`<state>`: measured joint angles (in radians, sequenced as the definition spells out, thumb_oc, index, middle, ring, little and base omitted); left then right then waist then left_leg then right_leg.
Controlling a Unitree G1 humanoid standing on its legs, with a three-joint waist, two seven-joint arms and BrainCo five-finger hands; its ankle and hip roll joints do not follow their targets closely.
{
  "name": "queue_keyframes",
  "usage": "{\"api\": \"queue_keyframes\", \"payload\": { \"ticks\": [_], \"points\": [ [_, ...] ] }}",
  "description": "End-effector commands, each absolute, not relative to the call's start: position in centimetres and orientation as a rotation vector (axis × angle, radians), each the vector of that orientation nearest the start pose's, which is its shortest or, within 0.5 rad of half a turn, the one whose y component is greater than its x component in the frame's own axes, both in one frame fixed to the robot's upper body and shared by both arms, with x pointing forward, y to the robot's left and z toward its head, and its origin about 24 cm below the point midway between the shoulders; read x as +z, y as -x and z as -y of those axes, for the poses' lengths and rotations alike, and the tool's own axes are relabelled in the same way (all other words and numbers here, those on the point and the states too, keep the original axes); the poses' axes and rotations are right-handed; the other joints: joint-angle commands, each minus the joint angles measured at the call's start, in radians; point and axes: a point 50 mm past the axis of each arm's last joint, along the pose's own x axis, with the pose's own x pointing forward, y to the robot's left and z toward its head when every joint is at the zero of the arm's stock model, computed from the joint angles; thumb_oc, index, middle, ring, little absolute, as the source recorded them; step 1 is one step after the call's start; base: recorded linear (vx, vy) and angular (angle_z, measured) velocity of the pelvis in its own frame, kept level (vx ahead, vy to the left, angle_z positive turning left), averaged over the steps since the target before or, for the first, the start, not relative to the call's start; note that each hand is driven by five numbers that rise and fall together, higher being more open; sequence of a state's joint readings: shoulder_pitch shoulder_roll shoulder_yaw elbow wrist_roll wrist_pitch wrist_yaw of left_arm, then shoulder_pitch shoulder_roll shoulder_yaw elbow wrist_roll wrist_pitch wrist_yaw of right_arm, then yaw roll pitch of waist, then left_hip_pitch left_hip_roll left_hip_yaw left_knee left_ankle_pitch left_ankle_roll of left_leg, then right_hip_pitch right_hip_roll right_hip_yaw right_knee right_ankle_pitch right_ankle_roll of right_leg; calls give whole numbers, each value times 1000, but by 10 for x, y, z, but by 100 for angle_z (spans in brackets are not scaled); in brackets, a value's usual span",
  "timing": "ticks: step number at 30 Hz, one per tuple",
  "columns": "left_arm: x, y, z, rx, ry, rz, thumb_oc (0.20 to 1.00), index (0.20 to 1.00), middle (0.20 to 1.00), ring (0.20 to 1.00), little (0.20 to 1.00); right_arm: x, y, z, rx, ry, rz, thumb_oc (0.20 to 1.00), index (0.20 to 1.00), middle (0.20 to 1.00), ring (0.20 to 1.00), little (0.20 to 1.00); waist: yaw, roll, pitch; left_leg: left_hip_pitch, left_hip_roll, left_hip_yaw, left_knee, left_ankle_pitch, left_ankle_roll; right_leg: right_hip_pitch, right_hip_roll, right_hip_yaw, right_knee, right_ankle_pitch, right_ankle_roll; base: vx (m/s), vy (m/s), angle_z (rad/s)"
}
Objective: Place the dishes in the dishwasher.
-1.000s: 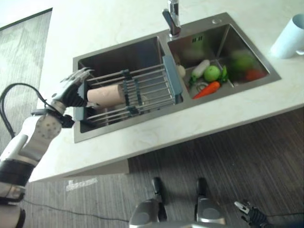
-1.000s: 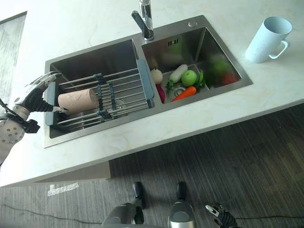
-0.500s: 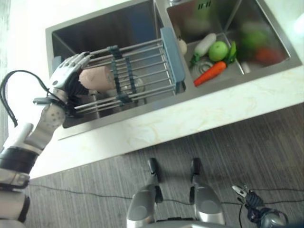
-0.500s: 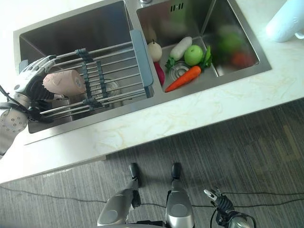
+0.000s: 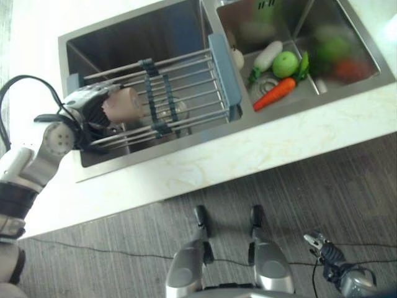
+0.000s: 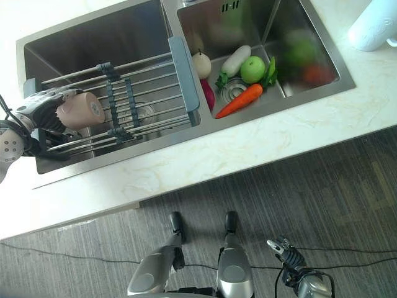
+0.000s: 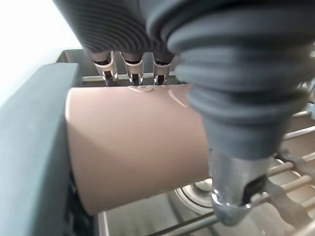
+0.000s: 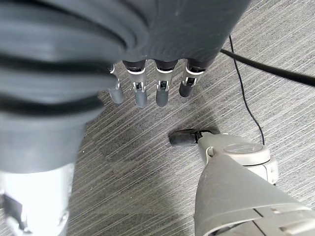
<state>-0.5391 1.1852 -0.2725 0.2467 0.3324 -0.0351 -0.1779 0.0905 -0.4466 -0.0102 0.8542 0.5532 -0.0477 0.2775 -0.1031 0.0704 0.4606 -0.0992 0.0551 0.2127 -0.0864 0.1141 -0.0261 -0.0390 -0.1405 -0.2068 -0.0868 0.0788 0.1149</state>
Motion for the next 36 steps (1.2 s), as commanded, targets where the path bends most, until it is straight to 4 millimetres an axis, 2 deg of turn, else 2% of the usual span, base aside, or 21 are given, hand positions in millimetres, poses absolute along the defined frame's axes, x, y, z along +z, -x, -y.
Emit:
{"api": "queue_keyframes", "payload": {
  "ticks": [1, 6, 17, 23, 28, 29, 30, 36],
  "points": [
    [229, -304, -341, 86, -1537, -53, 1000, 1000, 1000, 1000, 1000, -95, -122, 323, -234, -154, -787, 1000, 1000, 1000, 1000, 1000, -8, 17, -73, -33, 7, 2, 101, -117, -33, -109, -94, -30, 131, -45, 89, 0, 0, 0],
    [227, -304, -349, 154, -1541, -50, 1000, 1000, 1000, 1000, 1000, -94, -122, 325, -248, -157, -775, 1000, 1000, 1000, 1000, 1000, -10, 19, -71, -40, 6, 3, 103, -116, -33, -119, -96, -26, 134, -43, 89, -8, 3, 0],
    [230, -312, -351, 337, -1533, 68, 1000, 1000, 1000, 1000, 1000, -91, -137, 314, -260, -223, -693, 1000, 1000, 1000, 1000, 1000, -26, -11, -52, -72, 15, 9, 110, -113, -32, -167, -84, -4, 160, -48, 84, -14, -5, 0],
    [234, -315, -350, 386, -1546, 89, 1000, 1000, 1000, 1000, 1000, -87, -142, 313, -253, -234, -670, 1000, 1000, 1000, 1000, 1000, -29, -19, -40, -84, 19, 14, 112, -111, -34, -184, -82, -1, 167, -46, 82, -22, -3, -4],
    [230, -319, -348, 347, -1571, 42, 1000, 1000, 1000, 1000, 1000, -85, -149, 310, -235, -228, -649, 1000, 1000, 1000, 1000, 1000, -31, -24, -30, -98, 23, 18, 117, -110, -37, -201, -80, 3, 173, -46, 82, -6, 0, 0],
    [229, -319, -348, 345, -1571, 30, 884, 884, 884, 884, 884, -84, -149, 310, -237, -229, -646, 1000, 1000, 1000, 1000, 1000, -31, -24, -28, -100, 24, 17, 118, -109, -37, -204, -80, 5, 174, -46, 82, -28, -5, -3],
    [229, -320, -348, 341, -1568, 18, 200, 200, 200, 200, 200, -83, -150, 311, -240, -230, -641, 1000, 1000, 1000, 1000, 1000, -32, -24, -27, -102, 24, 16, 117, -109, -37, -207, -79, 6, 175, -46, 82, -18, -4, -4],
    [233, -321, -338, 242, -1672, 59, 200, 200, 200, 200, 200, -81, -152, 313, -238, -224, -638, 1000, 1000, 1000, 1000, 1000, -34, -21, -21, -104, 23, 20, 119, -111, -37, -211, -81, 5, 178, -46, 82, -3, -1, -1]
  ]
}}
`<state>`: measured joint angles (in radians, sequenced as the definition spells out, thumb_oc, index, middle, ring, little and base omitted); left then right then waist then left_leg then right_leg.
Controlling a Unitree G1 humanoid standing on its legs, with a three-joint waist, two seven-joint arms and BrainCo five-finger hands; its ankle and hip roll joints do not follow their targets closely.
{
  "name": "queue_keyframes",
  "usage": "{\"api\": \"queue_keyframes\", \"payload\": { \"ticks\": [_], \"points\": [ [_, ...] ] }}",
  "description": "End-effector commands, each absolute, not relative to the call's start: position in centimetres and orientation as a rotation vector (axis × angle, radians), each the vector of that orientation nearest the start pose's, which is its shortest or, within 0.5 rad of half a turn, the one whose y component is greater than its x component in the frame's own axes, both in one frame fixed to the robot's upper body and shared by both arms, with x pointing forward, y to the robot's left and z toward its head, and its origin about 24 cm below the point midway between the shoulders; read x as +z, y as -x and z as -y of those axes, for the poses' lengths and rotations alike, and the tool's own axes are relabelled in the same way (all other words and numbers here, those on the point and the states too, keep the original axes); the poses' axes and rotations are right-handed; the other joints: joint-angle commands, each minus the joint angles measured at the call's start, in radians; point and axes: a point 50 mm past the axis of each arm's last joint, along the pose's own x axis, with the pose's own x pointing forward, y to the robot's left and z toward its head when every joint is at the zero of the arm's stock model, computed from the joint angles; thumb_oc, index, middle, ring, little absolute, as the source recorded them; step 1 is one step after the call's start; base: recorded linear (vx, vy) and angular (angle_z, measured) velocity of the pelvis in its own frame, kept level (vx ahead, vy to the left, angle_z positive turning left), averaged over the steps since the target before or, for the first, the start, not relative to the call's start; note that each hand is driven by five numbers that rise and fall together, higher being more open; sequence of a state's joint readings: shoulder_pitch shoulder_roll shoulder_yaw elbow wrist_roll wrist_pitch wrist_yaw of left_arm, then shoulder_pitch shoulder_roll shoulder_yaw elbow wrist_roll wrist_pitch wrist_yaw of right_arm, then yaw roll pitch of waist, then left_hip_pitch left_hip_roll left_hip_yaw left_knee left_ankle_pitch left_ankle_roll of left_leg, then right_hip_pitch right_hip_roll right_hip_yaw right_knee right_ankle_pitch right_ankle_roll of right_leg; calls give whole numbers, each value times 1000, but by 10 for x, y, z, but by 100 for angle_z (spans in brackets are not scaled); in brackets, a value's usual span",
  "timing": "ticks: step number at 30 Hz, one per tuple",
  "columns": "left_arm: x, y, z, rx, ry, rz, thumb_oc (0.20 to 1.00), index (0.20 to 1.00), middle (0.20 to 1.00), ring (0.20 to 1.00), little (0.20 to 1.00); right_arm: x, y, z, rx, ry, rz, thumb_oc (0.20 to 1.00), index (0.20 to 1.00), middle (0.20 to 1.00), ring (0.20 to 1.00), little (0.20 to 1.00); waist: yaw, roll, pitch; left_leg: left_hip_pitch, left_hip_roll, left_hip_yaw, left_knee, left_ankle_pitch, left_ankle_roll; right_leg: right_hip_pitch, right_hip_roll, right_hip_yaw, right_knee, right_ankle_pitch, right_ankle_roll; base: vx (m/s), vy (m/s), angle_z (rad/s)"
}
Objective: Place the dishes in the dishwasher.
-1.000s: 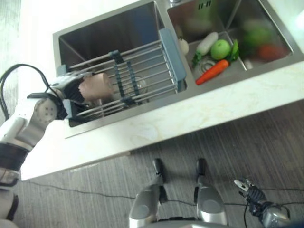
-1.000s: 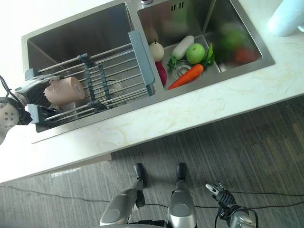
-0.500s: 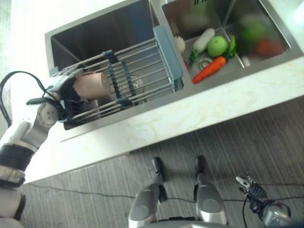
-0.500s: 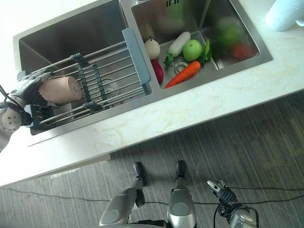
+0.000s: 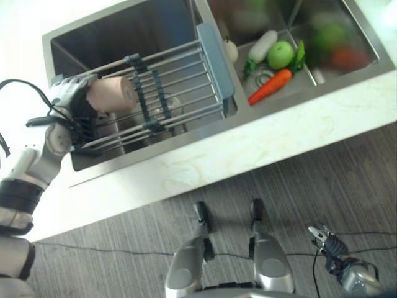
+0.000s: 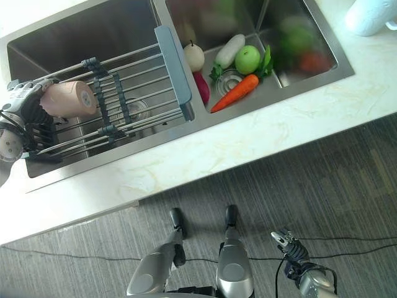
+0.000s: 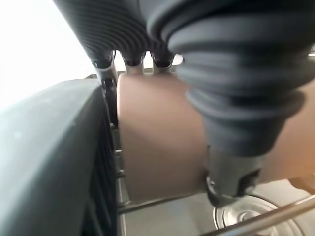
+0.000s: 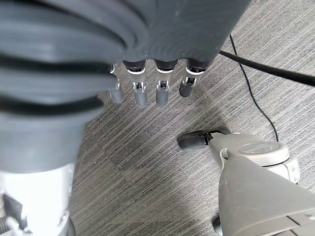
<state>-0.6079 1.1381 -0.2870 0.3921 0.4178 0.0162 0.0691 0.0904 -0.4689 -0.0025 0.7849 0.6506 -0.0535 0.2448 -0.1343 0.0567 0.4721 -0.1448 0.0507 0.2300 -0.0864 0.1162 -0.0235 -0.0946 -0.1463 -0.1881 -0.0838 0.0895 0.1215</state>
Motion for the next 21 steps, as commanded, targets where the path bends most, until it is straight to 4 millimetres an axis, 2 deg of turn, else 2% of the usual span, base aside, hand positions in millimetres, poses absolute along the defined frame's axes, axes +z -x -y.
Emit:
{"api": "queue_keyframes", "payload": {
  "ticks": [1, 6, 12, 16, 21],
  "points": [
    [237, -322, -336, 216, -1676, 63, 200, 200, 200, 200, 200, -82, -152, 314, -244, -226, -647, 1000, 1000, 1000, 1000, 1000, -1, -5, -33, -56, 26, 3, 117, -114, -39, -153, -77, -15, 173, -55, 77, 0, 0, 0],
    [239, -320, -328, 163, -1647, 111, 200, 200, 200, 200, 200, -85, -145, 319, -264, -226, -669, 1000, 1000, 1000, 1000, 1000, 4, 2, -37, -51, 21, 2, 116, -117, -38, -145, -81, -20, 167, -54, 79, 0, 0, 0],
    [245, -315, -318, 173, -1598, 248, 200, 200, 200, 200, 200, -89, -138, 319, -269, -226, -684, 1000, 1000, 1000, 1000, 1000, 10, 9, -47, -40, 16, 3, 108, -119, -37, -131, -84, -27, 157, -55, 78, 0, 0, 0],
    [259, -307, -304, 237, -1550, 458, 200, 200, 200, 200, 200, -95, -132, 315, -290, -239, -696, 1000, 1000, 1000, 1000, 1000, 19, 13, -61, -29, 13, 2, 104, -123, -35, -113, -87, -39, 146, -56, 79, 8, -5, 1],
    [277, -282, -282, 312, -1496, 757, 200, 200, 200, 200, 200, -103, -112, 315, -339, -265, -727, 1000, 1000, 1000, 1000, 1000, 42, 20, -91, -1, 1, -10, 91, -131, -34, -69, -90, -65, 120, -59, 80, 41, -17, 3]
  ]
}}
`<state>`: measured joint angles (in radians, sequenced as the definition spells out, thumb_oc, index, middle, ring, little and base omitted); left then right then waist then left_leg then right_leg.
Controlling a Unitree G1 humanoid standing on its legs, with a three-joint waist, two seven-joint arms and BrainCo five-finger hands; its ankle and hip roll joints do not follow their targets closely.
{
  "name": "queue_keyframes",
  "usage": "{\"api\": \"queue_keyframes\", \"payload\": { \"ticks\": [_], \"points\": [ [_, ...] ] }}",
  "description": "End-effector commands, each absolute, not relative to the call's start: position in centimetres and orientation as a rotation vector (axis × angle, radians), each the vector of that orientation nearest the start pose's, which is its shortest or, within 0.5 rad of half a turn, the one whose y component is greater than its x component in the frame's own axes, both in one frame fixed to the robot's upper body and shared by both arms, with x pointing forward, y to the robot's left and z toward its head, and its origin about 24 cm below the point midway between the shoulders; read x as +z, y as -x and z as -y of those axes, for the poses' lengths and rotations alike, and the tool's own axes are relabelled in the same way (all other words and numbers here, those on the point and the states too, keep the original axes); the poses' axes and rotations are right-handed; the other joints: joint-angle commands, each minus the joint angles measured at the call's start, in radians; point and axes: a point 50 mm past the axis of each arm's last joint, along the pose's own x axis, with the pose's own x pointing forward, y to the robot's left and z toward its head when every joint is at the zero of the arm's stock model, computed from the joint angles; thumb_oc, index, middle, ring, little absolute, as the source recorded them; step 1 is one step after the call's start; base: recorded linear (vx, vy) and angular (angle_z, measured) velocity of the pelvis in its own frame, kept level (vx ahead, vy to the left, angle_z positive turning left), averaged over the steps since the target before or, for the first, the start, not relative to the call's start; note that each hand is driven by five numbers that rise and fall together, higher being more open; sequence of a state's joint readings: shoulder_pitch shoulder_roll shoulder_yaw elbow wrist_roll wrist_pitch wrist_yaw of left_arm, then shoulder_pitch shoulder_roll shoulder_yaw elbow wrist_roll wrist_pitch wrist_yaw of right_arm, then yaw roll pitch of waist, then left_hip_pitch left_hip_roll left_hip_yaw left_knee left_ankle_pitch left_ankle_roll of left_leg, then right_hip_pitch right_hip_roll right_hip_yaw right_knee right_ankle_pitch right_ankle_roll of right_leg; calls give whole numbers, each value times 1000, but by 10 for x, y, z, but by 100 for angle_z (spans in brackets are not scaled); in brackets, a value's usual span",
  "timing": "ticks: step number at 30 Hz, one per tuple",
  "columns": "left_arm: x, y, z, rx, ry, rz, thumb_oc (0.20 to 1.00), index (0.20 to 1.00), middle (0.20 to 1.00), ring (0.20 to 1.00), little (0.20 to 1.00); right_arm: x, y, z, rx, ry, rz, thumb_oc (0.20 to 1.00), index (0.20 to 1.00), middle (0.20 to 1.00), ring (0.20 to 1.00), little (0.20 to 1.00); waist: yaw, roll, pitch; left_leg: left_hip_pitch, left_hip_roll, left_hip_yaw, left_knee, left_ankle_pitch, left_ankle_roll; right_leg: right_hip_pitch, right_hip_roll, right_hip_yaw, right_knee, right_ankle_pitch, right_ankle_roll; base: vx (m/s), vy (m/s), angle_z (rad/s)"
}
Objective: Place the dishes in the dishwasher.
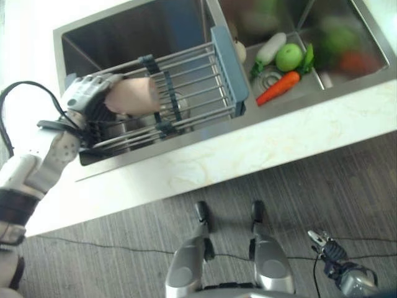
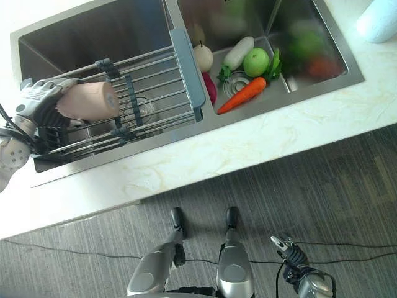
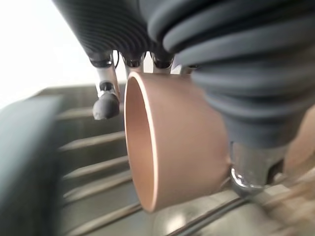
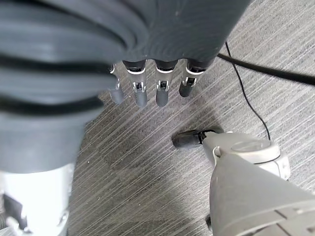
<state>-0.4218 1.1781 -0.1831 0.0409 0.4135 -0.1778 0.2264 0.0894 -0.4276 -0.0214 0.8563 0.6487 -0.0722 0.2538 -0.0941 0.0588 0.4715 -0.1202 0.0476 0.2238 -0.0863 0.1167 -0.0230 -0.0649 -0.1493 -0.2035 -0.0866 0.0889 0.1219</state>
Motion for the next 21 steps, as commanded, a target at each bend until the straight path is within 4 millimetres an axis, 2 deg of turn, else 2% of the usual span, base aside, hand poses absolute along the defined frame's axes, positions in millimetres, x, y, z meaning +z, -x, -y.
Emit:
{"api": "queue_keyframes", "payload": {
  "ticks": [1, 5, 7, 13, 16, 18, 21],
  "points": [
    [278, -278, -279, 311, -1490, 789, 200, 200, 200, 200, 200, -105, -109, 314, -348, -268, -733, 1000, 1000, 1000, 1000, 1000, 3, 21, -96, -19, 3, -4, 88, -132, -35, -88, -88, -55, 119, -60, 81, 38, 3, 1],
    [275, -264, -261, 250, -1475, 883, 200, 200, 200, 200, 200, -112, -93, 311, -356, -279, -775, 1000, 1000, 1000, 1000, 1000, 9, 28, -121, 10, 1, 0, 74, -132, -35, -49, -90, -78, 105, -66, 83, 58, -2, 5],
    [279, -258, -256, 275, -1449, 934, 200, 200, 200, 200, 200, -115, -86, 310, -367, -289, -786, 1000, 1000, 1000, 1000, 1000, 13, 28, -134, 22, 0, -3, 65, -132, -34, -30, -87, -86, 95, -68, 83, 46, -33, 15],
    [280, -242, -265, 422, -1341, 1006, 200, 200, 200, 200, 200, -123, -64, 302, -408, -316, -827, 1000, 1000, 1000, 1000, 1000, 25, 19, -180, 58, -1, -8, 50, -134, -32, 17, -77, -105, 80, -76, 83, 29, -37, 3],
    [264, -238, -277, 486, -1265, 925, 200, 200, 200, 200, 200, -131, -50, 295, -441, -334, -883, 1000, 1000, 1000, 1000, 1000, 37, 10, -219, 86, 2, -12, 50, -139, -32, 56, -68, -119, 76, -88, 78, 35, -76, 7],
    [240, -236, -288, 535, -1250, 809, 200, 200, 200, 200, 200, -138, -39, 286, -437, -355, -950, 1000, 1000, 1000, 1000, 1000, 48, 4, -254, 116, 10, -18, 60, -149, -31, 91, -57, -123, 86, -110, 68, 68, -114, 11],
    [221, -231, -304, 654, -1236, 700, 200, 200, 200, 200, 200, -145, -40, 271, -395, -350, -1013, 1000, 1000, 1000, 1000, 1000, 70, -4, -293, 152, 24, -40, 80, -159, -28, 138, -32, -115, 102, -146, 39, 46, -175, 7]
  ]
}}
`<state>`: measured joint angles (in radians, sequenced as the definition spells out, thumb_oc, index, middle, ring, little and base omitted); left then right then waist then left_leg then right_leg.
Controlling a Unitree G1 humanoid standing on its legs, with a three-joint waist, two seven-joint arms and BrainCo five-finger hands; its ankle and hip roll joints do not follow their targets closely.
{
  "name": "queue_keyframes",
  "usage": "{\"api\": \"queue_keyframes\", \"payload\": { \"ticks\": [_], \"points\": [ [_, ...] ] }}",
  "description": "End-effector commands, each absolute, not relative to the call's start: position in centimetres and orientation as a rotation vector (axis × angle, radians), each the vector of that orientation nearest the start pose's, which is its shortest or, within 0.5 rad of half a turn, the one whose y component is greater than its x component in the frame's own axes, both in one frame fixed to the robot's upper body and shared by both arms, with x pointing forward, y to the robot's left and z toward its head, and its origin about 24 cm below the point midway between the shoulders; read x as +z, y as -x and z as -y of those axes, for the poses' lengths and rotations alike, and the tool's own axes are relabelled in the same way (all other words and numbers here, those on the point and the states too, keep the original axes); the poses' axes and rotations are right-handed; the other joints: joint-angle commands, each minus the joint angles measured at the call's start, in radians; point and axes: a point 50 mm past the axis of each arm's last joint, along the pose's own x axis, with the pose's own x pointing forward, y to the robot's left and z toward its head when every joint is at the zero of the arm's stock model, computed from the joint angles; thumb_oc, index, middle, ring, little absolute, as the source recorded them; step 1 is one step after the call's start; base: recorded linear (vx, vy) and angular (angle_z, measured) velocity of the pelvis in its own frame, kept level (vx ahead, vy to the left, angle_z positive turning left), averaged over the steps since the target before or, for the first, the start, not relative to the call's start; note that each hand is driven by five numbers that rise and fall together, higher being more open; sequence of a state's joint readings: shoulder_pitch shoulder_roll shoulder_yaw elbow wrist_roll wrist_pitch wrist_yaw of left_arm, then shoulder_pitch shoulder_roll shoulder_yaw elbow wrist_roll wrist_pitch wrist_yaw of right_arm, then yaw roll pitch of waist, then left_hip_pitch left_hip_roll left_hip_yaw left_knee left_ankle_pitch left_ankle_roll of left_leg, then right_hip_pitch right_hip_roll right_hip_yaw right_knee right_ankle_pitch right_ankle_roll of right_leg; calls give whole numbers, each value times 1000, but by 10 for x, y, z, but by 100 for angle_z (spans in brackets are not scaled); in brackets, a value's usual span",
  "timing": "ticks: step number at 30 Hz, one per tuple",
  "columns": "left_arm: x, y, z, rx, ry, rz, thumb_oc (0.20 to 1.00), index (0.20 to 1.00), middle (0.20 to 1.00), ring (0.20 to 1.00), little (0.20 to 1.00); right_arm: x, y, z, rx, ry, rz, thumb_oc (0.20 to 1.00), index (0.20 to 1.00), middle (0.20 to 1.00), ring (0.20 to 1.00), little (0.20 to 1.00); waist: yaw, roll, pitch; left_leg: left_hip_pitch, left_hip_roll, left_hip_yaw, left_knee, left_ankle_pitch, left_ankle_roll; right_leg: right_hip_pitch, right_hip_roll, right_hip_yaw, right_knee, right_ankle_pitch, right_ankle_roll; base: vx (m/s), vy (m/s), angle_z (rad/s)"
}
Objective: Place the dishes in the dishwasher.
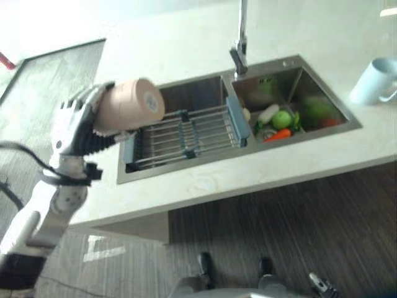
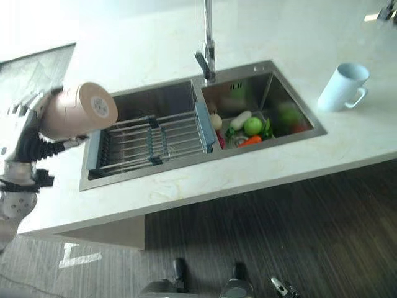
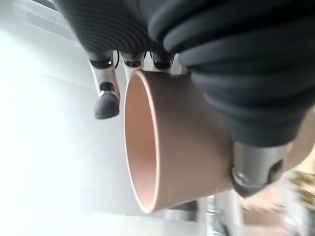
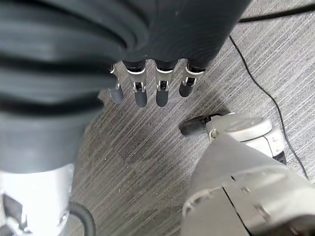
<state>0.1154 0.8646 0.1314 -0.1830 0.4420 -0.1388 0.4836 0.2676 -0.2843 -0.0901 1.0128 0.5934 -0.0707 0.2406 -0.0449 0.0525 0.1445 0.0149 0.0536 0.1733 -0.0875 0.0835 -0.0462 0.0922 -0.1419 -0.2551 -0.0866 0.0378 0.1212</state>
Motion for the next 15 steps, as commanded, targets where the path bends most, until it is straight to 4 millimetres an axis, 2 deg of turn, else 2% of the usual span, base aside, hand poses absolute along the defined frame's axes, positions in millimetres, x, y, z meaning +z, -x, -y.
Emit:
{"api": "queue_keyframes", "payload": {
  "ticks": [1, 6, 9, 11, 12, 14, 15],
  "points": [
    [218, -228, -309, 687, -1230, 681, 200, 200, 200, 200, 200, -147, -42, 268, -377, -358, -1035, 1000, 1000, 1000, 1000, 1000, 30, 1, 24, 28, 22, 2, 89, -129, -6, -3, -33, -63, 104, -103, 32, -15, -194, 4],
    [210, -215, -329, 802, -1199, 604, 200, 200, 200, 200, 200, -150, -58, 257, -253, -354, -1080, 1000, 1000, 1000, 1000, 1000, 83, -5, -3, 57, 40, -54, 129, -138, -22, 55, -4, -63, 95, -123, -3, -31, -221, 24],
    [204, -204, -341, 857, -1188, 544, 200, 200, 200, 200, 200, -150, -68, 256, -187, -306, -1105, 1000, 1000, 1000, 1000, 1000, 132, -13, -13, 46, 60, -99, 146, -121, -48, 80, 18, -77, 68, -117, -17, -39, -286, 19],
    [198, -200, -344, 858, -1184, 507, 200, 200, 200, 200, 200, -148, -78, 253, -133, -353, -1076, 1000, 1000, 1000, 1000, 1000, 152, -11, -9, 30, 85, -98, 134, -86, -70, 92, 32, -102, 58, -117, -23, -65, -223, 29],
    [196, -200, -343, 847, -1178, 505, 200, 200, 200, 200, 200, -147, -82, 251, -113, -375, -1056, 1000, 1000, 1000, 1000, 1000, 155, -9, -4, 16, 101, -74, 125, -57, -85, 99, 35, -126, 55, -116, -23, -157, -175, 48],
    [191, -203, -336, 820, -1157, 530, 200, 200, 200, 200, 200, -144, -93, 245, -59, -399, -1021, 1000, 1000, 1000, 1000, 1000, 152, -2, 21, -33, 138, -9, 116, 39, -121, 117, 40, -202, 39, -111, -20, -240, -144, 76],
    [191, -203, -334, 818, -1153, 539, 200, 200, 200, 200, 200, -144, -94, 245, -51, -398, -1016, 1000, 1000, 1000, 1000, 1000, 148, 0, 24, -40, 143, 6, 122, 49, -124, 117, 39, -221, 40, -111, -21, -188, -95, 132]
  ]
}}
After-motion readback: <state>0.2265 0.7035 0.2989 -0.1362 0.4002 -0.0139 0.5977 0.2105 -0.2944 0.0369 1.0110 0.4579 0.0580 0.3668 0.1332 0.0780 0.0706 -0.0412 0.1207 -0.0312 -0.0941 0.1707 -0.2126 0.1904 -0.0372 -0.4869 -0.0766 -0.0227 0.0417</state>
